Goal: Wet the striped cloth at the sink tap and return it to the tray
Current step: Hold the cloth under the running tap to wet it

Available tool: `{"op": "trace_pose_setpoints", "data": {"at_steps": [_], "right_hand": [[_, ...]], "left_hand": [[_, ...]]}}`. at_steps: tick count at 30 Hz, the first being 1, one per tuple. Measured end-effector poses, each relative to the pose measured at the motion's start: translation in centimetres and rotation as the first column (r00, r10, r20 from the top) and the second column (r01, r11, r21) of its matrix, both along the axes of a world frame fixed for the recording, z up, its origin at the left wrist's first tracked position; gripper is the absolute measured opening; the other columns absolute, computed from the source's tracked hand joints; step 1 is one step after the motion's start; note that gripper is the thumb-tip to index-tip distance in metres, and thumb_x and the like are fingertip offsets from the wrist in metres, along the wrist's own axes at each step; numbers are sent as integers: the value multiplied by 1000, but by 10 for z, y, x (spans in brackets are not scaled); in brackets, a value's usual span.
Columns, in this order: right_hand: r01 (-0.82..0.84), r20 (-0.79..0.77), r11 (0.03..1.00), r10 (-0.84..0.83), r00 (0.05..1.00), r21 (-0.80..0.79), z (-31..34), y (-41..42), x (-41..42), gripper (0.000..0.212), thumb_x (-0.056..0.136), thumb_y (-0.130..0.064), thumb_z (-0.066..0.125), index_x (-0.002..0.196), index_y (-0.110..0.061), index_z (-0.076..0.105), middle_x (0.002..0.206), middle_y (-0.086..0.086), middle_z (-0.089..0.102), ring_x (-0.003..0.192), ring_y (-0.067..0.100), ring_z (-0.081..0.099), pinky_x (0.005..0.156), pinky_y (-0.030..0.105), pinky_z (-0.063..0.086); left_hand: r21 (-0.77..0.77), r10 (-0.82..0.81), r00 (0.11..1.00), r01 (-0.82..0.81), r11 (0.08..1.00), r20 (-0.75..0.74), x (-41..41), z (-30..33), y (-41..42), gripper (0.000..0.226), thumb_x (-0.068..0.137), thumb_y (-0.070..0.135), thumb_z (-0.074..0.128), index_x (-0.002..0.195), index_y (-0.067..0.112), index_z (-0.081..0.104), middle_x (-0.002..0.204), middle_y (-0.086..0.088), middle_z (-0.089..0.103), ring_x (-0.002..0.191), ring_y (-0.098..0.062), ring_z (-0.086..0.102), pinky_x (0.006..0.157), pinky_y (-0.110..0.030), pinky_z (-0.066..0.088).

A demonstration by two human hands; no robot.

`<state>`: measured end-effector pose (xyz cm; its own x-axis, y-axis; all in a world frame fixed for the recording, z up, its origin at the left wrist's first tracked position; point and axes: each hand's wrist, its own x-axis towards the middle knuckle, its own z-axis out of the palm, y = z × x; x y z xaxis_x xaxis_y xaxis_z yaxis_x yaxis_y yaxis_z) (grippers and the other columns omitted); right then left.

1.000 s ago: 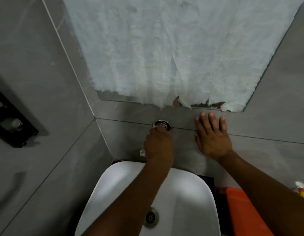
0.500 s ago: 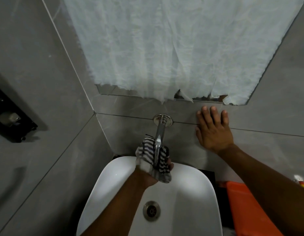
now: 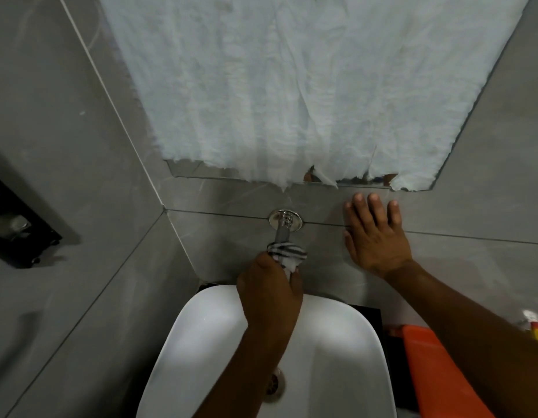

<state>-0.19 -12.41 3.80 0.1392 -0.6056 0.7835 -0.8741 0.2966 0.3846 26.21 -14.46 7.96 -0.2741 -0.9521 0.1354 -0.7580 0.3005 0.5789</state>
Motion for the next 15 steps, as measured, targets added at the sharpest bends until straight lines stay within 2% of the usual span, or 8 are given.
{"op": "trace_pose_setpoints", "data": {"at_steps": [2,4,6,8,10,11,13,15], "right_hand": [[-6,-4,1000,6,1000,-6,0,0,0,79,93,-39,51,158,-12,15,169,5,-11,155,27,-12,124,51,-4],[-9,-1,1000,9,1000,-1,0,0,0,78,94,-39,50,158,-13,15,169,5,-10,155,27,-11,123,51,-3],[-26,13,1000,26,1000,3,-1,1,0,76,94,-39,50,158,-13,17,169,5,-9,155,27,-11,123,52,-2],[-22,8,1000,22,1000,-4,0,-1,0,74,94,-39,50,156,-12,21,169,5,-10,155,27,-11,123,52,-2],[-19,23,1000,19,1000,11,2,1,2,74,93,-39,51,155,-11,22,168,5,-12,155,26,-13,123,52,0],[-18,27,1000,18,999,13,2,2,2,74,93,-38,52,155,-11,22,168,5,-12,155,26,-13,122,53,2],[-16,34,1000,16,999,21,2,2,2,74,92,-37,54,155,-10,25,169,4,-11,155,26,-12,121,54,6],[-15,50,1000,14,999,20,1,2,2,72,92,-36,56,153,-10,29,169,5,-10,155,26,-11,120,55,7]], "left_hand": [[103,-38,996,30,994,78,-15,19,-22,42,85,36,66,118,12,53,107,-7,69,93,-24,67,90,-42,54],[303,-144,971,82,950,189,-42,44,-59,27,88,30,62,106,9,61,108,-11,70,93,-26,67,93,-44,53],[480,-285,942,171,860,175,-61,63,-85,29,93,29,57,109,6,64,123,-15,65,105,-29,63,100,-40,49],[548,-313,940,192,814,136,-71,69,-98,24,92,32,59,103,11,65,121,-12,64,95,-24,65,85,-29,54],[539,-273,962,230,810,-1,-64,61,-96,12,89,28,64,81,19,63,111,-9,69,72,-16,62,64,-18,52],[467,-243,969,231,854,-37,-59,56,-90,13,88,28,63,80,18,62,110,-10,71,73,-17,62,67,-19,51],[366,-152,987,163,916,-58,-47,44,-73,24,88,32,61,94,9,62,101,-12,73,78,-20,68,73,-30,57],[316,-58,990,96,944,-127,-28,28,-48,36,87,36,64,107,8,52,87,-4,71,66,-14,71,57,-29,58]]}}
